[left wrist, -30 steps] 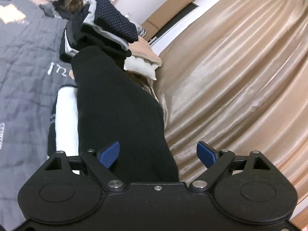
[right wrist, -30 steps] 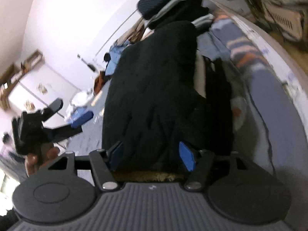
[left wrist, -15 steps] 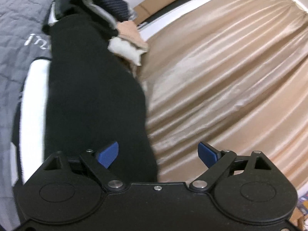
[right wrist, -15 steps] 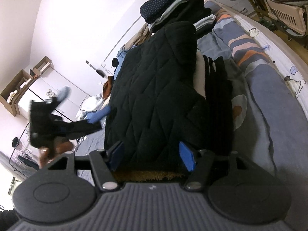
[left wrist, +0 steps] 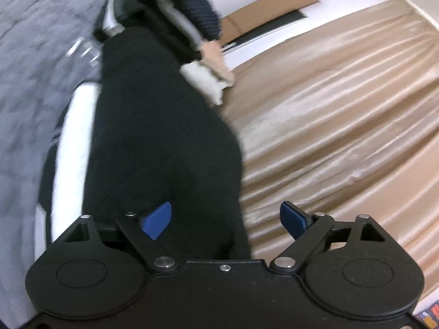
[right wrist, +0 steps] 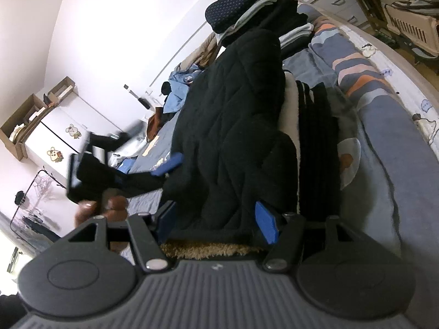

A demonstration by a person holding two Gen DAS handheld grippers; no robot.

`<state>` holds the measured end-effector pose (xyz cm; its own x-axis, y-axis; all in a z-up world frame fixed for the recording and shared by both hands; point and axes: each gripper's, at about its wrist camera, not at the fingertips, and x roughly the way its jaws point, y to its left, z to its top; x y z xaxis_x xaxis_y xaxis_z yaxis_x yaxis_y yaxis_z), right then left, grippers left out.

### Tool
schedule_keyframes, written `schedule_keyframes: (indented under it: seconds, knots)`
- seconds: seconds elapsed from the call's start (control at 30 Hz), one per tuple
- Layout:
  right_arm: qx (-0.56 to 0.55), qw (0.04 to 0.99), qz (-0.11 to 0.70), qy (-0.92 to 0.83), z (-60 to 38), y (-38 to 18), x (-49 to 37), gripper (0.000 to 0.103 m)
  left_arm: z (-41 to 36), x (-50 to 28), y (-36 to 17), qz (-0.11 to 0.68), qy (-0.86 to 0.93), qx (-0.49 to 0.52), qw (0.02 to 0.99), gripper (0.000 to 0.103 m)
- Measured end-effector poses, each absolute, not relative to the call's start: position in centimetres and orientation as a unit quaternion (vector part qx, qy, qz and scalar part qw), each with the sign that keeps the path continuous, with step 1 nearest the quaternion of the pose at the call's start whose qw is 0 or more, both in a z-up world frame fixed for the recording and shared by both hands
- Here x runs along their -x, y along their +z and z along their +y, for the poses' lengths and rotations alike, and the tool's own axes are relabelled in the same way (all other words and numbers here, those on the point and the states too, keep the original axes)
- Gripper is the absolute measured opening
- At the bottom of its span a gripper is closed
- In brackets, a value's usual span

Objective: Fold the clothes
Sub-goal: 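Lower the jacket with both grippers onto the bed beside the clothes stack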

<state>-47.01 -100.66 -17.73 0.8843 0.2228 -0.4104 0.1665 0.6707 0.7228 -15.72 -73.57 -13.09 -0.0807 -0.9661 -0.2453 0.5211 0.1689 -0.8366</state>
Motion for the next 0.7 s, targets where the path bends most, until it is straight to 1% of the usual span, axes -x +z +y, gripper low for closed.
schedule_keyframes:
  seconds: [0.1, 0.27, 0.5, 0.7]
  knots:
    - [-0.398, 0.885, 0.242, 0.015, -100.5, -17.6, 47.0, 0.063, -74.2, 14.7, -11.5, 0.419, -0.599, 0.265, 0.629, 0.095]
    - [-0.390, 0.888, 0.243, 0.015, -100.3, -17.5, 47.1, 0.063, -77.6, 13.2, -10.4, 0.425, -0.600, 0.243, 0.632, 0.095]
    - [-0.394, 0.888, 0.236, 0.023, -100.5, -17.7, 47.1, 0.063, -80.5, 11.6, -13.9, 0.452, -0.563, 0.221, 0.656, 0.095]
    - [-0.389, 0.891, 0.232, 0.026, -100.3, -17.7, 46.9, 0.063, -82.2, 9.4, -13.6, 0.444, -0.544, 0.208, 0.681, 0.095]
